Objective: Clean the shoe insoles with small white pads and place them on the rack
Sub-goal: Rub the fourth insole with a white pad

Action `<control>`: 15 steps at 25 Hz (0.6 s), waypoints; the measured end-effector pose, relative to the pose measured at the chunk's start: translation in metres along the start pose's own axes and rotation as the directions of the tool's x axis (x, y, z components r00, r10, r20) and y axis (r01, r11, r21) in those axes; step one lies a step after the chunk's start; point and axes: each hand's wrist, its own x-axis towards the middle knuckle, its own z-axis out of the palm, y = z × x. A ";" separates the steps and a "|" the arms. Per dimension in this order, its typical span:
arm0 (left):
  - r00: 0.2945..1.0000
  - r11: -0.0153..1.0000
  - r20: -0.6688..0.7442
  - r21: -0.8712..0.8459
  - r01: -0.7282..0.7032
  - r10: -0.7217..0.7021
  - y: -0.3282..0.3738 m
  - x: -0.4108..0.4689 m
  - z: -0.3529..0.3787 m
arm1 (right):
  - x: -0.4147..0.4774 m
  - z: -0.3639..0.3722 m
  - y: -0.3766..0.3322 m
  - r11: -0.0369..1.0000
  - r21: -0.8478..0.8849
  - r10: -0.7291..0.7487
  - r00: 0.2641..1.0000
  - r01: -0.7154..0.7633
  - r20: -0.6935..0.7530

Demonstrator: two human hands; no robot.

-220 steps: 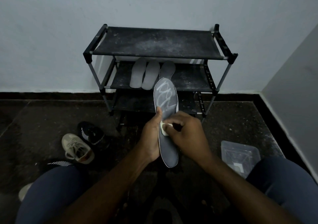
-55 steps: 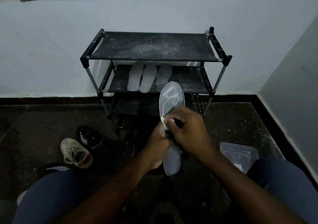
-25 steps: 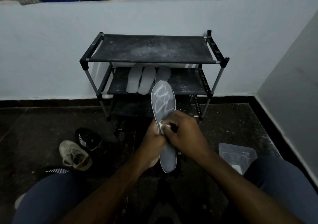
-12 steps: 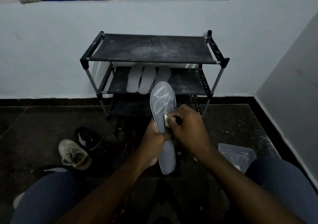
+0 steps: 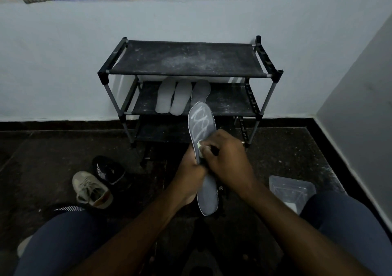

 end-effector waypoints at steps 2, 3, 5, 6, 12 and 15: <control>1.000 1.000 -0.024 -0.004 0.017 -0.017 -0.002 0.001 -0.003 | -0.003 -0.001 0.004 1.000 -0.008 0.007 0.999 -0.007 0.033; 0.999 1.000 -0.013 0.009 0.029 -0.029 -0.003 0.001 -0.004 | -0.002 -0.004 0.008 0.999 -0.012 0.035 0.999 -0.035 0.009; 0.998 0.998 0.018 0.037 0.052 -0.053 -0.005 0.001 -0.005 | 0.004 -0.009 0.015 0.997 -0.017 0.074 0.995 -0.075 -0.063; 0.998 0.998 0.024 0.039 0.058 -0.059 -0.005 0.001 -0.005 | 0.006 -0.010 0.015 0.997 -0.014 0.073 0.994 -0.074 -0.077; 0.999 0.999 -0.014 -0.010 0.037 -0.037 -0.005 0.002 -0.004 | -0.003 0.000 0.012 0.999 -0.021 0.036 0.999 -0.035 0.036; 0.997 0.997 -0.009 0.036 0.073 -0.073 -0.005 0.002 -0.005 | 0.003 -0.008 0.014 0.998 -0.013 0.065 0.996 -0.066 -0.062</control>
